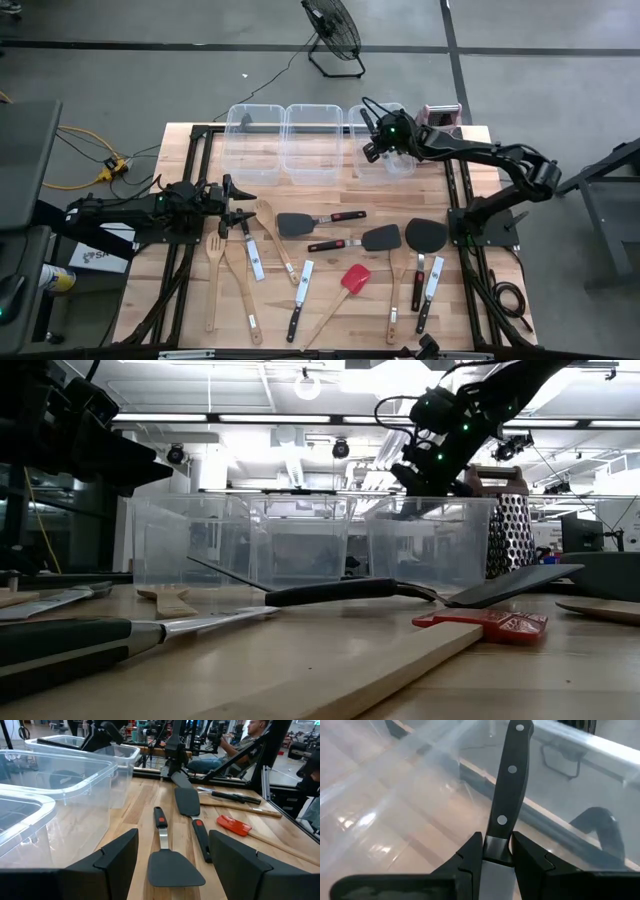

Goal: Pick & Place Kitchen Items
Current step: Put the black knife into the right bin

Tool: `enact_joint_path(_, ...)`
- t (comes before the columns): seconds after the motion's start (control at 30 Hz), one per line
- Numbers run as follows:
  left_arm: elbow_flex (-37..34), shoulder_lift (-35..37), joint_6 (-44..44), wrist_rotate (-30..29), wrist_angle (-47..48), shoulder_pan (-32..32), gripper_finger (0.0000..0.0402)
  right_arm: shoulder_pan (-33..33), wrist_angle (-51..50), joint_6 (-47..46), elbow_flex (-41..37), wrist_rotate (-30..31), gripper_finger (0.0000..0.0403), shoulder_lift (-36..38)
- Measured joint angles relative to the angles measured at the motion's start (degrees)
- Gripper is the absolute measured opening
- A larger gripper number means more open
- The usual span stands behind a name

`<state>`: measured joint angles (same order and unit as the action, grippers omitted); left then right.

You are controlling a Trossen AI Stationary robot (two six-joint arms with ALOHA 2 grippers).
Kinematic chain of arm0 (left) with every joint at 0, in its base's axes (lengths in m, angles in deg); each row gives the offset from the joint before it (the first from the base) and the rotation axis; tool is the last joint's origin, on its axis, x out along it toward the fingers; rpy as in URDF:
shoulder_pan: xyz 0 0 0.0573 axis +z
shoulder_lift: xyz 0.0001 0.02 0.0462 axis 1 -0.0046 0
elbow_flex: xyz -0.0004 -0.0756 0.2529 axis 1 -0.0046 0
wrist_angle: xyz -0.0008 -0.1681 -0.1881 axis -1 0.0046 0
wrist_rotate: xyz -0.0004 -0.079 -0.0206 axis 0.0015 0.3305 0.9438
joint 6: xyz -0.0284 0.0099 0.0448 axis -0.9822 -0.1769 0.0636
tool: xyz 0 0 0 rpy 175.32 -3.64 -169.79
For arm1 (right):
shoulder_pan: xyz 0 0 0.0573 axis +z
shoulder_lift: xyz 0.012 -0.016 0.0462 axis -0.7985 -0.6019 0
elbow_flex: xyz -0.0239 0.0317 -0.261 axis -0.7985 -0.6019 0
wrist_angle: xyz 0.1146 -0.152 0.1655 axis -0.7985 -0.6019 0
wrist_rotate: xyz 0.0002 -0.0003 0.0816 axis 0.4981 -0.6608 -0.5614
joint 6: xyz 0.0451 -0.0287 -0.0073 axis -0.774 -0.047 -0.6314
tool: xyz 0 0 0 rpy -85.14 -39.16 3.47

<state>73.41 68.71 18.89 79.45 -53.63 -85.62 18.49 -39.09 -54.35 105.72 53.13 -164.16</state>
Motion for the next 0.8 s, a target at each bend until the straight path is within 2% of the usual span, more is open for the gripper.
enact_joint_path(0.2,0.0,0.0,0.0,0.0,0.0,0.0,0.0239,0.0,-0.5,5.3,0.0,-4.2,0.0078,-2.3)
enact_joint_path(0.4,0.0,0.0,0.0,0.0,0.0,0.0,0.0239,0.0,-1.0,12.6,0.0,-3.9,0.0092,-2.6)
enact_joint_path(0.53,0.0,0.0,0.0,0.0,0.0,0.0,0.0239,0.0,-1.2,14.5,0.0,-4.3,0.0110,-2.6)
enact_joint_path(0.8,0.0,0.0,0.0,0.0,0.0,0.0,0.0239,0.0,-1.3,16.1,0.0,-4.2,0.0116,-1.7)
